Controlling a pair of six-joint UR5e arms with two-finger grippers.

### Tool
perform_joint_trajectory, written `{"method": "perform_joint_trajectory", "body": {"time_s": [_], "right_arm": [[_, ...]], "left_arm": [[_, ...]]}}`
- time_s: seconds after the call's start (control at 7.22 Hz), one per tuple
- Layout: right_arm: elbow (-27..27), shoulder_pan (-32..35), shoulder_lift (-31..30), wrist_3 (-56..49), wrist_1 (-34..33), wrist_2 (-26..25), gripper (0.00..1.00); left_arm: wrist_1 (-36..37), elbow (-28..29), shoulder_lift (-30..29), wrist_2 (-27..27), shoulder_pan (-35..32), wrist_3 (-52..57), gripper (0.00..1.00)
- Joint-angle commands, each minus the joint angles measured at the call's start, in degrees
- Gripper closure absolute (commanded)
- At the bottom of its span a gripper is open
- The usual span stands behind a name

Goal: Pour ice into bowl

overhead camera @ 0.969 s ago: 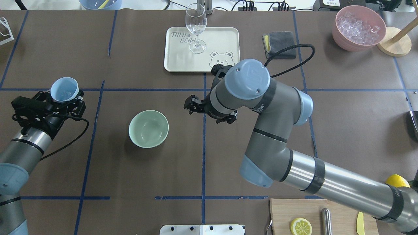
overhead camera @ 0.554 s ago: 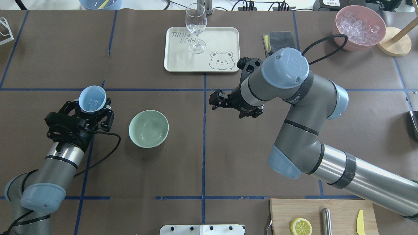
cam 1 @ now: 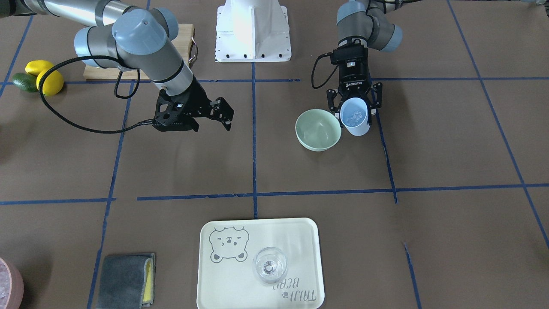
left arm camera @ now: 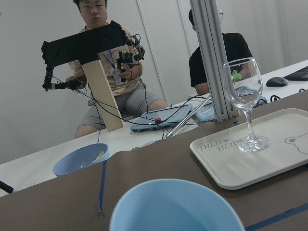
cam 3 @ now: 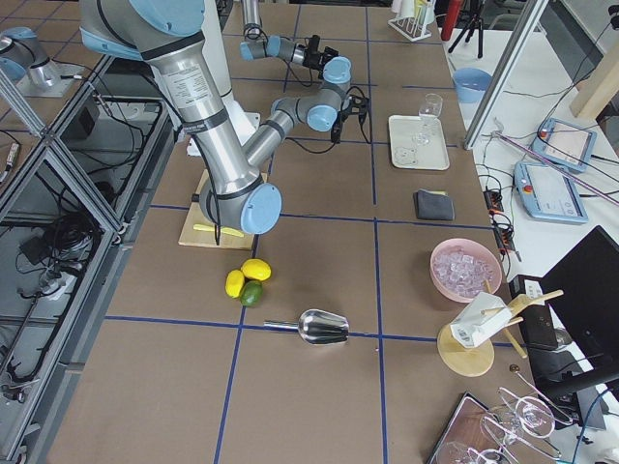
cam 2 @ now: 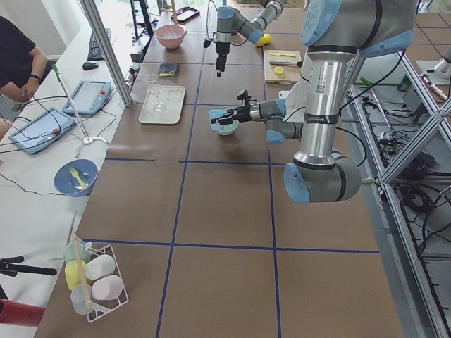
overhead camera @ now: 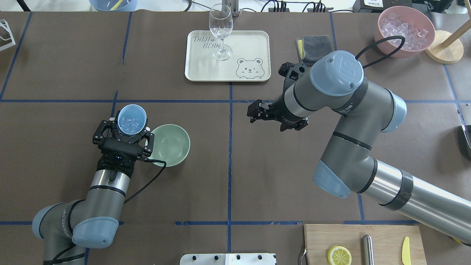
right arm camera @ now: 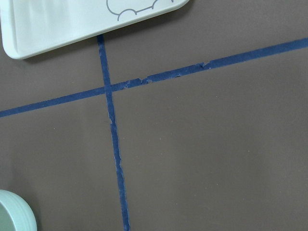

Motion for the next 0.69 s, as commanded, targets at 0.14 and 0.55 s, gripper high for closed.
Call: {"method": "perform_joint_trajectory", "body": {"time_s": [0.14,0.55], "right_arm": [[0.00,0.04,0.00,-0.03,0.04,-0.07,0.00],[0.00,0.04,0.00,-0.03,0.04,-0.25,0.00]], "left_arm": [[6.07,0.76,-0.47,7.74,0.88,21.61,1.00],[6.08,1.55,-0.56,11.00,1.33,39.99,1.00]]}}
